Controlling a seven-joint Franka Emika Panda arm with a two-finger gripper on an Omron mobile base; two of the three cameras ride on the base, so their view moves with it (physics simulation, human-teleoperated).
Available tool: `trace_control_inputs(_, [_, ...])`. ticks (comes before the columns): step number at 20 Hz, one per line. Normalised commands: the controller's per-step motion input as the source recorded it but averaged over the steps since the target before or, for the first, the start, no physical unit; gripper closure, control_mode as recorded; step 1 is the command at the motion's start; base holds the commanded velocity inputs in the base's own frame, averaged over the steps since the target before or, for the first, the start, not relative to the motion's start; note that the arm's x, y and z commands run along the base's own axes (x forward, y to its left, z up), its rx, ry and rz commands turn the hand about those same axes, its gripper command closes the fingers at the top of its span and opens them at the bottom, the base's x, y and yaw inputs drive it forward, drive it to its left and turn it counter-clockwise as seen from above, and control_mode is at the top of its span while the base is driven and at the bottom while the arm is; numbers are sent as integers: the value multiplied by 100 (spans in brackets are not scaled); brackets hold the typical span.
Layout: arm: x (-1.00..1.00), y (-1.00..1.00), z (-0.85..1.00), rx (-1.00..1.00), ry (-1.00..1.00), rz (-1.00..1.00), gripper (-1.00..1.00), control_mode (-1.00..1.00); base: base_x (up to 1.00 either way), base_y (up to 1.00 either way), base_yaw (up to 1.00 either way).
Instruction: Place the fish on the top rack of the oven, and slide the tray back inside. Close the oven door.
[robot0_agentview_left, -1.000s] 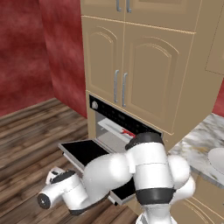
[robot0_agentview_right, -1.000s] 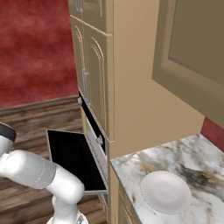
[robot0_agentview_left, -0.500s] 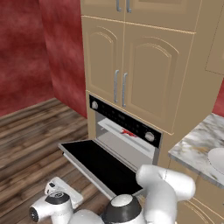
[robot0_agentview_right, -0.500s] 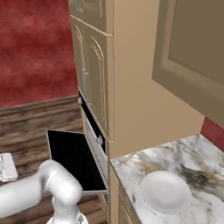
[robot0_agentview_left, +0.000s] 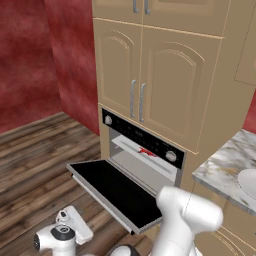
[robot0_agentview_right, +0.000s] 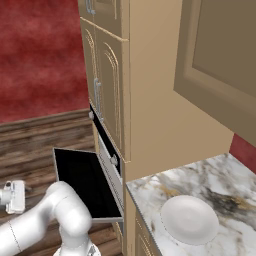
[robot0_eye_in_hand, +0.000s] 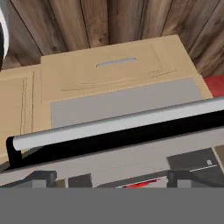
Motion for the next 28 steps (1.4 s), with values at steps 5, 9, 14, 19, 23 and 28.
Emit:
trace_control_inputs(5, [31,-12,-30,0,-6,-7,-100,-100,0,0,0])
trace_control_inputs(9, [11,-4,-4,0,-2,0,-100,-100,0,0,0])
trace_control_inputs(14, [20,0,-45,-3,0,1,-100,-100,0,0,0])
trace_control_inputs(19, [39,0,-57,-7,0,1,-100,-100,0,0,0])
trace_control_inputs(23, [52,0,-62,-8,0,0,-100,-100,0,0,0])
trace_control_inputs(28, [53,0,-73,-12,-1,0,-100,-100,0,0,0])
